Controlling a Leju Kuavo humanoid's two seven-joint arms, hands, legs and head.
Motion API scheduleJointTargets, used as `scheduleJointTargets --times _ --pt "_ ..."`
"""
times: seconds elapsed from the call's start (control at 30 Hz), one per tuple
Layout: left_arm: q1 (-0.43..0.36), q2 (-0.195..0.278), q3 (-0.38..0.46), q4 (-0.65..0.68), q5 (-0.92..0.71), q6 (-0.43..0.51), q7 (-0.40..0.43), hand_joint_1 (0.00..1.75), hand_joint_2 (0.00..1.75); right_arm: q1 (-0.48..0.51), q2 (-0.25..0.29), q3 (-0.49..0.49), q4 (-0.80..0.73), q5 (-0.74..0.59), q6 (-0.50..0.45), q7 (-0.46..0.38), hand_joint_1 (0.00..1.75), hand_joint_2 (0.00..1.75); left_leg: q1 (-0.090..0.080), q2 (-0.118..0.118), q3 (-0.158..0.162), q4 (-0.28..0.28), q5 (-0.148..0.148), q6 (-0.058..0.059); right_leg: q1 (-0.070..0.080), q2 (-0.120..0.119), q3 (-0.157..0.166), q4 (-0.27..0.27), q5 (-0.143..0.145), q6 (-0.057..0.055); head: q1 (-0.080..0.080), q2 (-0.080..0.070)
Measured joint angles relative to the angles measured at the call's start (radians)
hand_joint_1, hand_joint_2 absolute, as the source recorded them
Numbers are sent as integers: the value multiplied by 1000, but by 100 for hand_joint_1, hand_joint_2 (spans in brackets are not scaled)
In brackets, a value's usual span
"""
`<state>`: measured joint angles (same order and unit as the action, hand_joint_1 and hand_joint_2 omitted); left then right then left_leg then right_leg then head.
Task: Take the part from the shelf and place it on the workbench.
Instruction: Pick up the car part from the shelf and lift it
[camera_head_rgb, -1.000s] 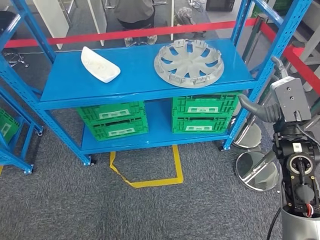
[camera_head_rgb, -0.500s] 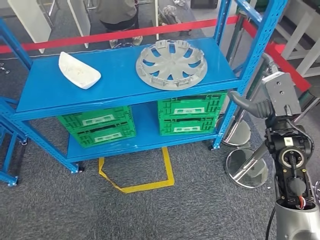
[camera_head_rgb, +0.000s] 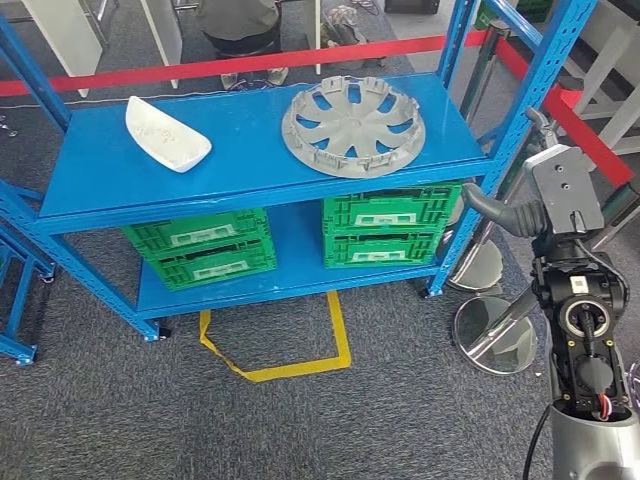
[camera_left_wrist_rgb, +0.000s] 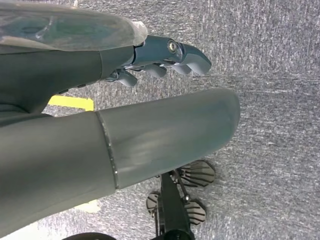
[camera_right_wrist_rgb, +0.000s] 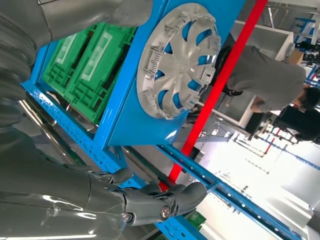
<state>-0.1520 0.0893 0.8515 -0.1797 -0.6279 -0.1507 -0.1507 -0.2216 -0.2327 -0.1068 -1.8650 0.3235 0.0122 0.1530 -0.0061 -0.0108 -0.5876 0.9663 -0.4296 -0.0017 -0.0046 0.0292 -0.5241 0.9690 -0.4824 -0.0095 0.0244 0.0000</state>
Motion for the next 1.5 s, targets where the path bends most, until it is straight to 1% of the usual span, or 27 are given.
scheduleJointTargets --times 0.17,0.37,0.57,0.63,0.67,0.7,0.77,0.8,0.83,0.87,0.9,0.93,0.97,1.0,1.03,1.1,1.17,1.2,1.23,1.27,1.3,1.33,1.37,1.4,1.43,1.47,1.5 --pt "0 0 0 0 0 0 0 0 0 0 0 0 0 0 1 0 0 175 0 0 0 0 0 2 0 0 1 -1 1 3 0 0" --pt "0 -1 0 0 -3 -2 0 0 0 -8 0 -3 12 -56 51 16 0 175 0 0 2 3 -2 6 -1 0 3 -4 2 6 0 0" --pt "-2 -1 0 0 -8 -2 1 0 0 -8 0 -5 25 -68 58 15 0 175 -4 -1 2 5 -6 16 -4 1 5 -7 2 14 -2 0" --pt "-3 -1 0 0 -10 -3 1 0 0 -9 -1 -6 25 -68 59 15 0 175 2 2 15 -13 0 23 0 1 9 -9 -2 20 -2 0" --pt "-4 -2 0 0 -10 -4 1 0 0 -10 -2 -6 25 -68 59 15 0 175 7 4 24 -25 3 27 1 -3 5 7 -13 23 0 0" --pt "-4 -2 0 0 -10 -5 2 0 0 -12 -4 -7 26 -68 59 15 0 175 12 6 33 -36 6 31 2 -7 -10 43 -34 26 3 0" --pt "-5 -3 0 0 -11 -6 2 0 0 -16 -5 -9 28 -68 59 15 0 175 15 10 41 -42 4 33 -3 -14 -76 175 -94 33 13 0" --pt "-5 -4 0 0 -11 -6 2 0 0 -15 -5 -10 30 -69 59 16 0 175 16 11 43 -42 2 32 -7 -16 -111 239 -114 38 17 0" --pt "-4 -5 0 0 -11 -6 2 0 0 -13 -5 -10 32 -70 59 17 0 175 18 12 45 -41 -1 30 -12 -17 -133 274 -116 42 20 0" --pt "-4 -6 0 0 -12 -7 3 0 0 -11 -5 -11 34 -71 59 17 0 175 21 12 48 -40 -4 26 -17 -19 -135 266 -96 47 22 0" --pt "-4 -7 0 0 -13 -7 3 0 0 -10 -6 -12 35 -71 59 17 0 175 24 12 53 -38 -9 21 -22 -21 -116 218 -59 52 23 0" --pt "-4 -7 0 0 -14 -7 3 0 0 -10 -6 -13 36 -72 59 18 0 175 28 12 59 -35 -14 14 -27 -24 -83 144 -16 58 27 0" --pt "-4 -6 0 0 -15 -7 3 0 0 -10 -6 -14 37 -72 59 18 0 175 29 11 62 -29 -21 5 -29 -25 -51 75 13 63 31 0" --pt "-5 -5 0 0 -17 -8 4 0 0 -9 -6 -15 38 -72 59 18 0 175 29 10 62 -24 -26 -2 -30 -24 -29 27 29 61 35 0" --pt "-6 -4 0 0 -18 -8 4 0 0 -7 -6 -16 39 -72 59 18 0 175 27 9 62 -21 -29 -9 -29 -22 -19 4 31 56 35 0" --pt "-7 -4 0 0 -20 -8 6 0 0 -1 -7 -17 39 -72 59 19 0 175 27 9 63 -23 -30 -18 -25 -16 -19 3 24 35 30 0" --pt "-8 -4 0 0 -21 -8 7 0 0 0 -7 -18 39 -72 59 18 0 175 31 10 57 -5 -43 -26 -24 -15 -15 2 22 21 20 0" --pt "-9 -5 0 0 -21 -8 7 0 0 0 -7 -19 39 -72 59 18 0 175 31 10 39 34 -63 -29 -24 -15 -12 1 21 15 13 0" --pt "-10 -5 0 0 -21 -8 7 0 0 0 -7 -19 39 -72 59 18 0 175 31 10 7 96 -91 -31 -23 -15 -9 1 19 10 5 0" --pt "-10 -5 0 0 -21 -8 7 0 0 1 -7 -20 39 -72 59 18 0 175 30 10 -36 174 -122 -31 -21 -16 -8 1 16 6 -1 0" --pt "-9 -5 0 0 -21 -8 7 0 0 2 -7 -20 39 -72 59 18 0 175 29 10 -80 247 -143 -30 -18 -16 -6 1 13 3 -5 0" --pt "-7 -5 0 0 -21 -7 7 0 0 3 -7 -20 39 -72 59 18 0 175 28 10 -113 294 -148 -27 -15 -15 -3 1 10 -1 -8 0" --pt "-6 -6 0 0 -21 -6 7 0 0 3 -7 -20 39 -72 59 18 0 175 26 10 -126 300 -132 -22 -11 -14 1 1 7 -3 -9 0" --pt "-5 -6 0 0 -21 -6 7 0 0 4 -7 -20 39 -72 59 18 0 175 23 9 -118 262 -96 -15 -8 -13 8 1 3 -4 -9 0" --pt "-5 -6 0 0 -21 -5 7 0 0 4 -7 -20 39 -72 59 17 0 175 19 9 -93 191 -49 -5 -6 -12 15 1 -2 -5 -9 0" --pt "-6 -5 0 0 -21 -4 7 0 0 4 -7 -20 39 -72 59 17 0 175 14 7 -61 118 -13 6 -4 -10 21 0 -8 -4 -9 0" --pt "-6 -3 0 0 -20 -4 7 0 0 4 -7 -20 39 -72 59 17 0 175 9 7 -35 57 10 14 -2 -9 25 0 -12 -2 -9 0"
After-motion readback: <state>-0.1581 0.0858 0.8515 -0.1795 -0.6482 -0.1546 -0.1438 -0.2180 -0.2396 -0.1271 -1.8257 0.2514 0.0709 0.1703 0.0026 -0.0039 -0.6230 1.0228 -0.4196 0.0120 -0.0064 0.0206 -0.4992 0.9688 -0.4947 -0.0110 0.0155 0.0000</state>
